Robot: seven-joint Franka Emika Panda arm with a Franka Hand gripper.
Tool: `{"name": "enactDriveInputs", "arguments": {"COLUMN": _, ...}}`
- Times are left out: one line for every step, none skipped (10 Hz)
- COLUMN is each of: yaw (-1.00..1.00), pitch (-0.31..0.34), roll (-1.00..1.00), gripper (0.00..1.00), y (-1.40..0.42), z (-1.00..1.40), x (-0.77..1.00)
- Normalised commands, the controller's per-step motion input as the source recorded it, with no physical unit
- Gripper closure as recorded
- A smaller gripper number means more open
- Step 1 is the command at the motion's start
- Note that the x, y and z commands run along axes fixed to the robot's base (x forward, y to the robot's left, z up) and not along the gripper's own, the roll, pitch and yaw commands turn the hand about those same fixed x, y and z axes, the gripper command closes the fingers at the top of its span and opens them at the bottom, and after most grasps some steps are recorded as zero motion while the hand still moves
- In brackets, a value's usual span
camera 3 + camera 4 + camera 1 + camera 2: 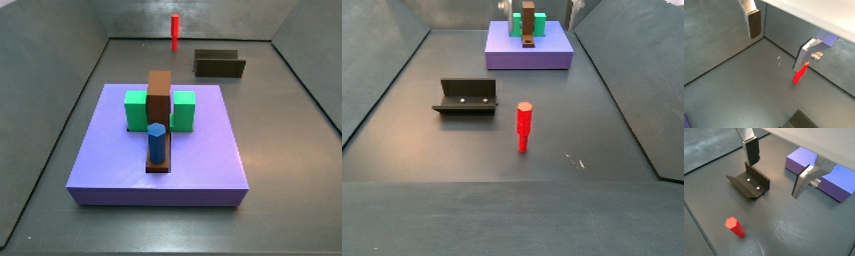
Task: Pick up the red object. Move up. Move to above the board. Insert the red object.
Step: Pick up the red object.
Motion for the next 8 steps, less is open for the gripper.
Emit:
{"name": "enactDriveInputs", "arguments": {"yaw": 0.00, "pitch": 0.000, "roll": 0.00, "gripper": 0.00, "y": 0.00, "z": -0.04, "x": 0.00}}
{"name": "enactDriveInputs", "arguments": {"yaw": -0.15, "pitch": -0.043, "roll": -0.02, "gripper": 0.00, "y": 0.17, "z": -0.32, "x": 0.00}}
{"name": "enactDriveInputs", "arguments": {"yaw": -0.27, "pitch": -0.027, "roll": -0.07, "gripper": 0.00, "y": 0.41, "z": -0.39, "x": 0.00}}
{"name": "enactDriveInputs", "arguments": {"yaw": -0.24, "pitch": 0.000, "roll": -0.10, "gripper": 0.00, "y": 0.63, "z": -0.34, "x": 0.25}}
{"name": "enactDriveInputs", "arguments": {"yaw": -0.13, "pitch": 0.027, "roll": -0.11, "gripper": 0.00, "y": 0.75, "z": -0.29, "x": 0.42}}
{"name": "enactDriveInputs", "arguments": {"yaw": -0.09, "pitch": 0.057, "roll": -0.12, "gripper": 0.00, "y": 0.74, "z": -0.23, "x": 0.51}}
{"name": "enactDriveInputs", "arguments": {"yaw": -0.05, "pitch": 0.066, "roll": -0.08, "gripper": 0.00, "y": 0.61, "z": -0.21, "x": 0.55}}
{"name": "enactDriveInputs", "arguments": {"yaw": 0.00, "pitch": 0.064, "roll": -0.06, "gripper": 0.00, "y": 0.45, "z": -0.23, "x": 0.68}}
